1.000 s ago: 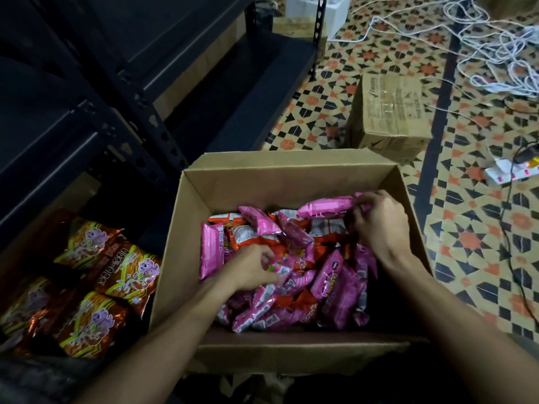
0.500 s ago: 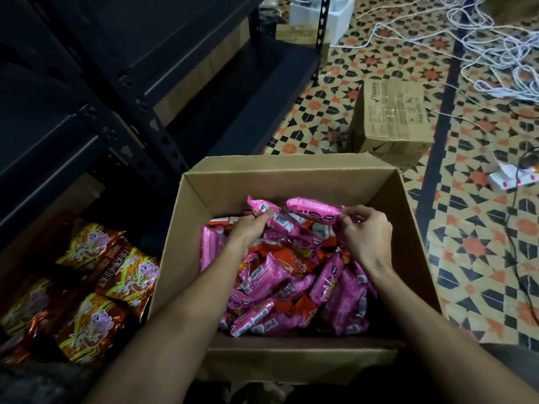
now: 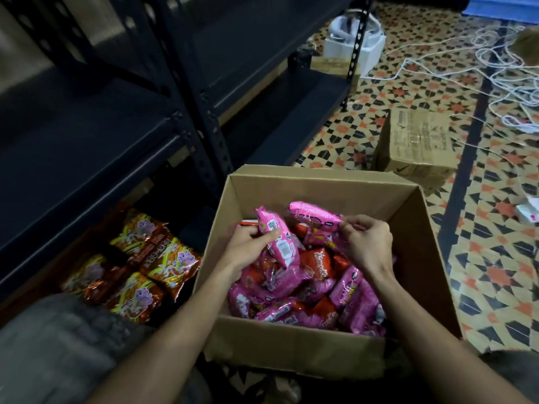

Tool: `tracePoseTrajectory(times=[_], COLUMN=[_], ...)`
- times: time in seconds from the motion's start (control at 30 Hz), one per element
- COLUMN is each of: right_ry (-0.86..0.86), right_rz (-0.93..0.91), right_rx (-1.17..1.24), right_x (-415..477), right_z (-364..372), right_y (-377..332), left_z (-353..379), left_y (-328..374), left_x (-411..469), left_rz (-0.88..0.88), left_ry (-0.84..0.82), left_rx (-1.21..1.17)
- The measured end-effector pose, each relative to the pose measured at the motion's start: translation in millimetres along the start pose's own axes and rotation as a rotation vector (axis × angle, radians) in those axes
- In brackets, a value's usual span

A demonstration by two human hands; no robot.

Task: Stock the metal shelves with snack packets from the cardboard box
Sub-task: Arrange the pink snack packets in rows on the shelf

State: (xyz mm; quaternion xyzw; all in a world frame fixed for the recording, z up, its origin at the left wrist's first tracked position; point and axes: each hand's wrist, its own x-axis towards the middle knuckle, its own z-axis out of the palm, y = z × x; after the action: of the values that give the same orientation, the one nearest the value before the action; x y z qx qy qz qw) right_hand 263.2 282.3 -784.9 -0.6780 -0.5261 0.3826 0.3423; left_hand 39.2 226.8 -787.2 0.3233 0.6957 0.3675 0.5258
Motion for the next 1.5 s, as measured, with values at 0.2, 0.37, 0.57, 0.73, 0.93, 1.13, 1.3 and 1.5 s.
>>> tracePoseTrajectory(times=[0.2, 0.37, 0.57, 0.73, 0.93, 1.13, 1.3, 1.5], right_ry=[-0.102, -0.211, -0.386, -0.504, -0.499, -0.438, -0.344, -0.371], right_rz=[-0.108, -0.275, -0.454, -0.591, -0.72, -0.733, -0.888, -1.154], right_rx=[0.186, 0.336, 0.474, 0.471, 0.301, 0.157, 0.032, -0.265], right_x=[-30.3, -56.1, -89.1, -117.6, -137.1, -148.3, -160.1, -162.1], right_z=[14.7, 29.5, 64.4, 112.5, 172.2, 219.4, 237.9, 253.3], right_y=[-64.2, -141.4, -234.6, -299.5, -347.8, -355.9, -355.5, -346.8], left_z=[-64.5, -113.1, -175.8, -237.1, -290.0, -317.0, -330.2, -336.6], left_y=[29.9, 61.6, 95.2, 96.6, 83.1, 55.8, 48.8, 50.2], left_x=[-78.2, -137.9, -206.9, -243.9, -258.3, -253.3, -248.5, -249.7], left_rz=[0.123, 0.295, 0.473, 0.507, 0.464, 0.366, 0.312, 0.362], left_ry=[0.013, 0.102, 0.24, 0.414, 0.588, 0.648, 0.677, 0.889], left_rx=[-0.055, -0.089, -0.127, -0.235, -0.35, -0.388, -0.505, -0.355])
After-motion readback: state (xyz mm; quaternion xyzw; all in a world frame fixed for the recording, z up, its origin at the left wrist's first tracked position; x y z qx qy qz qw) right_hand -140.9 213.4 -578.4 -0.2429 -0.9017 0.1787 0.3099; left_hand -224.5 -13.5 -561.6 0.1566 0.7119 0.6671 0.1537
